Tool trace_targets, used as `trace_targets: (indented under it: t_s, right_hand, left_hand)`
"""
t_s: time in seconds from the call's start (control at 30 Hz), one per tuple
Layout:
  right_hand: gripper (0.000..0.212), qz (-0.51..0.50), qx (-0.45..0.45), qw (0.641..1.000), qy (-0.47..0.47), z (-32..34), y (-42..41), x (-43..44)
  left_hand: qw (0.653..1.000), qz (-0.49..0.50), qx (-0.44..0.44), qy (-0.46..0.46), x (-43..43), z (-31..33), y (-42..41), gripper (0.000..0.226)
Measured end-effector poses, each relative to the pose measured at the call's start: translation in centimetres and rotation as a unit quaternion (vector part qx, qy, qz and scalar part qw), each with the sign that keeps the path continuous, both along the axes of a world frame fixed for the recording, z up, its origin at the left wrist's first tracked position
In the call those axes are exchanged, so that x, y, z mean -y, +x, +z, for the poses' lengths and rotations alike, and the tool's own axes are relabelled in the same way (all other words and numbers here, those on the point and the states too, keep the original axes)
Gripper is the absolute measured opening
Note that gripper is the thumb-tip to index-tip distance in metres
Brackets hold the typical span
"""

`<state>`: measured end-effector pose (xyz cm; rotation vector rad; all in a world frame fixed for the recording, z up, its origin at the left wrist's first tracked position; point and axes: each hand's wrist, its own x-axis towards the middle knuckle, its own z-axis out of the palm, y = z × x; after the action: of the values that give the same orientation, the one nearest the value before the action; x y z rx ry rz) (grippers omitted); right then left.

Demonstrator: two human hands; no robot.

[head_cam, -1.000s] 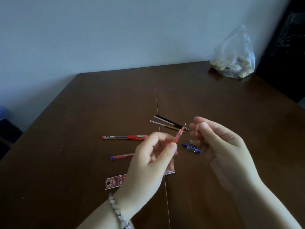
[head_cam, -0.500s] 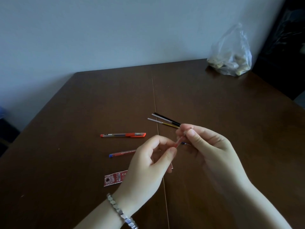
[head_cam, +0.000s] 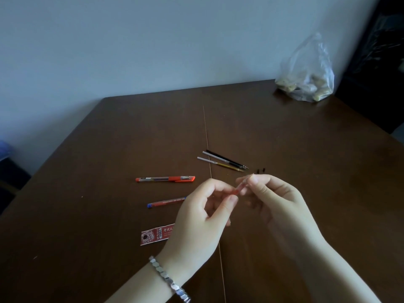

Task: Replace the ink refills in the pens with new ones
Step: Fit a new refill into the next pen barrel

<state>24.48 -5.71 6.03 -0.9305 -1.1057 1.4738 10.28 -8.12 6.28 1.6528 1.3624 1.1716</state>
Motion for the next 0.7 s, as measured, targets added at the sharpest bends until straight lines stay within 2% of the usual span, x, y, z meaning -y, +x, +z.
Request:
trace_targets:
  t_s: [0.1, 0.23, 0.37, 0.5, 0.6, 0.7]
  right_hand:
    - [0.029, 0.021, -0.047, 0.998, -0.027, -0.05, -0.11, -0.11]
    - [0.026, 0.016, -0.010, 1.000, -0.014, -0.15, -0.11, -0.26]
    - [0.028, 0.036, -0.066, 0.997, -0.031, -0.37, -0.17, -0.27]
    - [0.021, 0.017, -0.052, 0.998, -0.023, -0.55, -0.25, -0.15]
    - [0.019, 0.022, -0.078, 0.996, -0.036, -0.55, -0.35, -0.09]
    - [0.020, 0.015, -0.057, 0.998, -0.026, -0.62, -0.31, -0.11]
  left_hand:
    - [1.000, -0.005, 0.001, -0.003, -0.07, 0.11, 0.05, 0.008]
    - [1.000, -0.005, -0.001, -0.007, -0.06, 0.07, 0.15, 0.007]
    - [1.000, -0.008, 0.005, -0.008, -0.07, 0.09, 0.26, 0.008]
    - [1.000, -0.011, 0.007, -0.010, -0.16, 0.18, 0.22, 0.007]
    - [1.000, -0.010, 0.010, -0.012, -0.15, 0.19, 0.26, 0.007]
    - [1.000, -0.010, 0.010, -0.010, -0.14, 0.16, 0.20, 0.007]
